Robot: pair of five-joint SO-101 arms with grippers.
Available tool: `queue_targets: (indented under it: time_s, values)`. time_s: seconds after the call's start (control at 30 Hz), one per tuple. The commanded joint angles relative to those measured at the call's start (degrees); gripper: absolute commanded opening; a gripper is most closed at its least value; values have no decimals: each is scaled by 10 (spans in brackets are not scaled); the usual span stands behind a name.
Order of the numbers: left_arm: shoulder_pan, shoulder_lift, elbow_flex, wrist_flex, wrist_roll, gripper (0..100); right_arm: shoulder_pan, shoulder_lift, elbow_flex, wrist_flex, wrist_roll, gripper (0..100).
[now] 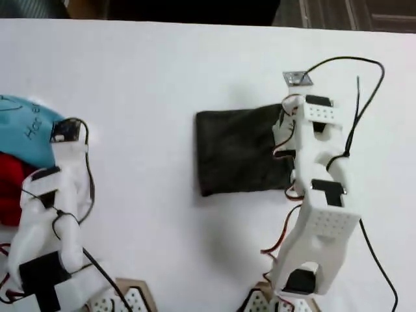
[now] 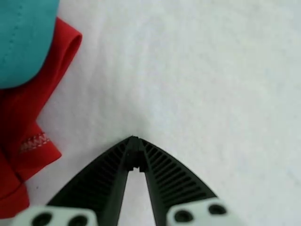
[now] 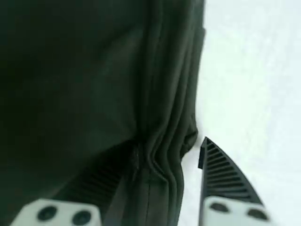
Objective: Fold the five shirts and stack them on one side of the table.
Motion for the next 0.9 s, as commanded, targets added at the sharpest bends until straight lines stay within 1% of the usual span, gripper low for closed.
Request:
queue_targets:
  time_s: [0.0, 0.17, 0.27, 0.43, 0.53, 0.57, 0.67, 0.77, 0.87]
  values:
    - [-6, -21, 1, -8, 4, 27, -9, 27, -2, -12, -11, 202]
    - [-6, -21, 1, -8, 4, 27, -12, 37, -28, 38, -25, 201]
    - [-5, -21, 1, -8, 6, 27, -31, 44, -39, 84, -20, 197]
    - [-5, -21, 2, -8, 7, 27, -77, 47, -38, 104, 16, 89]
    - [-5, -21, 2, -6, 7, 27, -84, 47, -40, 102, 16, 23]
    - [-5, -21, 2, -6, 7, 27, -84, 47, -40, 102, 16, 18]
    - [-5, -21, 2, -6, 7, 27, -77, 46, -40, 102, 19, 21]
    - [-5, -21, 2, -7, 7, 27, -42, 40, -42, 87, 27, 21]
    - [-5, -21, 2, -7, 6, 27, 13, 33, -83, 91, 109, 21]
